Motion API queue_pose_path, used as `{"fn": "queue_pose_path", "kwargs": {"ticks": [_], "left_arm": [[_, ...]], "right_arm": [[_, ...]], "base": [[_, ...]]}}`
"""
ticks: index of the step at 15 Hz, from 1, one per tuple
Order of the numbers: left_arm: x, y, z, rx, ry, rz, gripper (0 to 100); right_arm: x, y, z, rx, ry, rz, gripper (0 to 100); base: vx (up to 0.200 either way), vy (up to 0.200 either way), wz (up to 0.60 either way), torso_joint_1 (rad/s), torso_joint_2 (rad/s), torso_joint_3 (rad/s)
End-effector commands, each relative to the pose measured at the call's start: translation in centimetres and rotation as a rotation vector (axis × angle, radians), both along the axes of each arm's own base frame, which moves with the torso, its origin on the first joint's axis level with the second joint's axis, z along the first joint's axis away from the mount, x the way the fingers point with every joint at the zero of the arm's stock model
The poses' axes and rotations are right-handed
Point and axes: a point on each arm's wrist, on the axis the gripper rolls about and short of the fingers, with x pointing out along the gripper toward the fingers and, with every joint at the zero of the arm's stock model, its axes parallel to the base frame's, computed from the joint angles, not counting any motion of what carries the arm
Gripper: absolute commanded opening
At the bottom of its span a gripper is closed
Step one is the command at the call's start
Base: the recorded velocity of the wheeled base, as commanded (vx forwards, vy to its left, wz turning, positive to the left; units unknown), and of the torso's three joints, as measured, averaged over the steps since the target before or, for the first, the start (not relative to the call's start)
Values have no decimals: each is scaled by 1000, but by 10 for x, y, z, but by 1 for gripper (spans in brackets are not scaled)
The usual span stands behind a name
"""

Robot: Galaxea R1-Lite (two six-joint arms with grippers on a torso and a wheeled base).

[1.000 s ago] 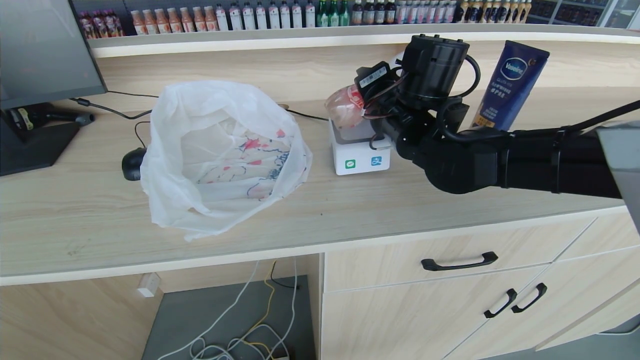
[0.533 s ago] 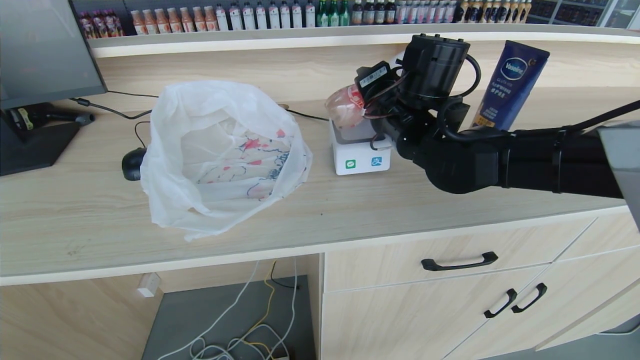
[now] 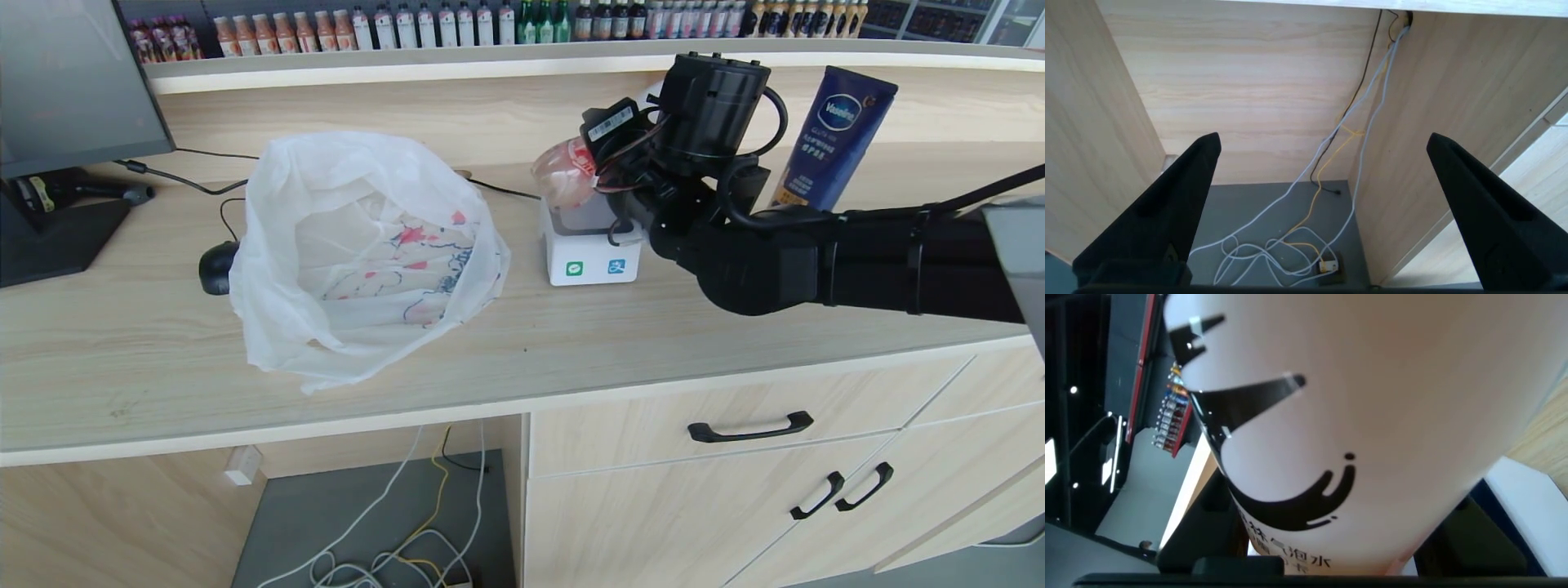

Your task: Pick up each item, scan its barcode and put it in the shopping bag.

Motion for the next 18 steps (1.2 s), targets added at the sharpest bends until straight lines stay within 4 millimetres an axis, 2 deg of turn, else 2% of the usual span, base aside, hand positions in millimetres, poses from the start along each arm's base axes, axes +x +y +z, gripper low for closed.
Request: {"fn": "queue_pose_path", "kwargs": {"ticks": [1,6,9,12,13,15,18], "left_arm": [[0,0,0,0,0,0,100],[0,0,0,0,1,1,100],[0,0,0,0,0,0,100],[0,0,0,0,0,1,100],[0,0,0,0,0,0,100],[0,0,0,0,0,0,100],[0,0,0,0,0,0,100]], "right_arm": [[-3,-2,4,2,-6,-1,0],[-24,-17,31,-60,4,-9,0],[-33,-23,44,-167,-41,-35,0],[-54,-30,64,-300,-104,-65,0],[-66,-28,74,-388,-166,-81,0],[-68,-29,68,-462,-222,-118,0],[-72,-32,30,-629,-350,-190,0]], "base": [[0,0,0,0,0,0],[0,0,0,0,0,0],[0,0,0,0,0,0],[0,0,0,0,0,0],[0,0,0,0,0,0],[0,0,0,0,0,0],[0,0,0,0,0,0]]}}
